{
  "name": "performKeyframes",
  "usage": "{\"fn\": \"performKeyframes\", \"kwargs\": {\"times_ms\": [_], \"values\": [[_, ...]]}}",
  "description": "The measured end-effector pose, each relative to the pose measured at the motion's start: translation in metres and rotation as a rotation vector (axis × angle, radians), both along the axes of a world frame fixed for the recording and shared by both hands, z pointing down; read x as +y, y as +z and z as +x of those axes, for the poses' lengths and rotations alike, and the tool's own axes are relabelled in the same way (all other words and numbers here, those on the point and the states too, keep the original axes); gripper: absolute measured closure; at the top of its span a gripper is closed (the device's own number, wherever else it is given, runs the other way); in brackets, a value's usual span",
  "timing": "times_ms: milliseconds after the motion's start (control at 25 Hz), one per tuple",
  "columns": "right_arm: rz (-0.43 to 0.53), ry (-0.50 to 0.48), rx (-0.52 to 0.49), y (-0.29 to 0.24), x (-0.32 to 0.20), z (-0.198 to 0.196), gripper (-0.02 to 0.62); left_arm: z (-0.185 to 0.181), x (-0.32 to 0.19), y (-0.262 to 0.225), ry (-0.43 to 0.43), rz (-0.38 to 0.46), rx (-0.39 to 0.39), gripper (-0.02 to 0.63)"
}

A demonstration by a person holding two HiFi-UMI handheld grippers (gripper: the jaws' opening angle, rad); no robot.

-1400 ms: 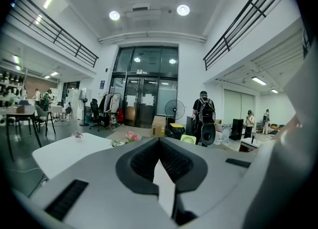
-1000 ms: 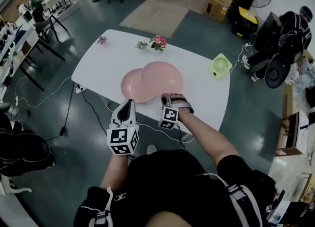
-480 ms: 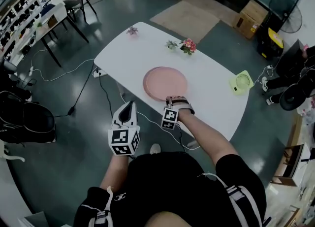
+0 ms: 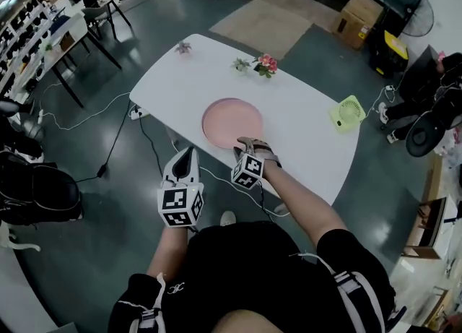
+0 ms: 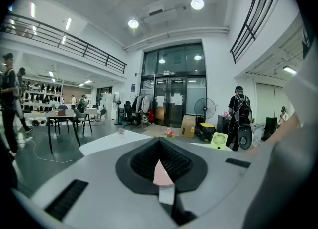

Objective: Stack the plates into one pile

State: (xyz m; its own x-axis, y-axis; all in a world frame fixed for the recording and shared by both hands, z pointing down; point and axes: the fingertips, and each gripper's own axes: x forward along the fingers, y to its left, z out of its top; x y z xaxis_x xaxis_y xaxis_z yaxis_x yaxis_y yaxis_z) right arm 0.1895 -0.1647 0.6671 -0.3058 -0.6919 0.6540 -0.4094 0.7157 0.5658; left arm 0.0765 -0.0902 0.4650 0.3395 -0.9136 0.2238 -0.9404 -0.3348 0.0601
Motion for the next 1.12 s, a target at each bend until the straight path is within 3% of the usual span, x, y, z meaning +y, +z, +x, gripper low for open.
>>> {"fn": "performKeyframes", "kwargs": {"times_ms": [240, 320, 480, 640, 1120], "values": [[0.105, 0.214, -0.459, -0.096, -0.005, 0.030, 0.511, 0.031, -0.012, -0.001, 0.067, 0.014, 0.001, 0.592], [0.152, 0.295, -0.631, -0.133, -0.002, 0.049, 0.574, 0.040, -0.014, -0.003, 0.083, 0.020, 0.004, 0.592], [0.280, 0.419, -0.888, -0.193, 0.016, 0.094, 0.580, 0.056, -0.017, -0.009, 0.113, 0.033, 0.007, 0.592], [0.363, 0.453, -0.973, -0.217, 0.043, 0.117, 0.581, 0.068, -0.017, -0.014, 0.135, 0.047, 0.005, 0.592], [0.364, 0.476, -0.997, -0.215, 0.063, 0.140, 0.583, 0.096, -0.008, -0.021, 0.184, 0.062, -0.007, 0.592]]}}
